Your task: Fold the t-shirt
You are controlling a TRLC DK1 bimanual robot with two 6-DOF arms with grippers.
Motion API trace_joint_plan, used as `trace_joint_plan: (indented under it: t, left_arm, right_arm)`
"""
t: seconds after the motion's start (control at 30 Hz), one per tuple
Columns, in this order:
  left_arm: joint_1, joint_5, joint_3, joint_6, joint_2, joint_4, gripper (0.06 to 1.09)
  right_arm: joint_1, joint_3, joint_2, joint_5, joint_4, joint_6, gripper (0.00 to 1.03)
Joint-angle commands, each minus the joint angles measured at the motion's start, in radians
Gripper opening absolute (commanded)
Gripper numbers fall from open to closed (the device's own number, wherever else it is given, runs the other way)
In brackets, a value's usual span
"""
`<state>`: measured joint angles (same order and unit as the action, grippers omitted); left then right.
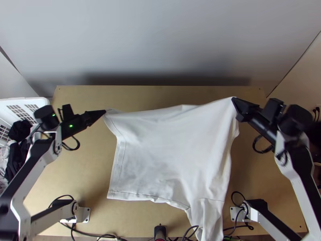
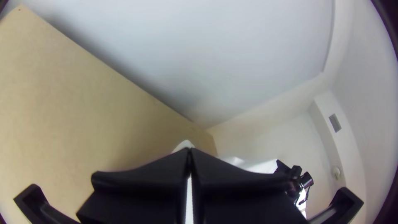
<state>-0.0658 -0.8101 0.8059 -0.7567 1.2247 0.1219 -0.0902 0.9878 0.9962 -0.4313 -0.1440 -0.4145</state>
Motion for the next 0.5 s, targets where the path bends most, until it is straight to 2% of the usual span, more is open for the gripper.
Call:
trace_joint_plan:
  t: [0.0,0.3,0.47]
  left_arm:
    - [-0.009,0.060,0.035,0.049,0.210,0.073,0.09]
    - [-0.008,0.091,0.231,0.057,0.424,0.082,0.09]
    - [0.008,0.129,0.360,0.082,0.558,0.076,0.09]
  right_arm:
    - [0.079,-0.040,0.165,-0.001,0.103,-0.001,0.03]
    - [0.081,-0.012,0.361,0.003,0.231,-0.003,0.03]
    - [0.081,0.055,0.490,0.008,0.251,-0.004,0.03]
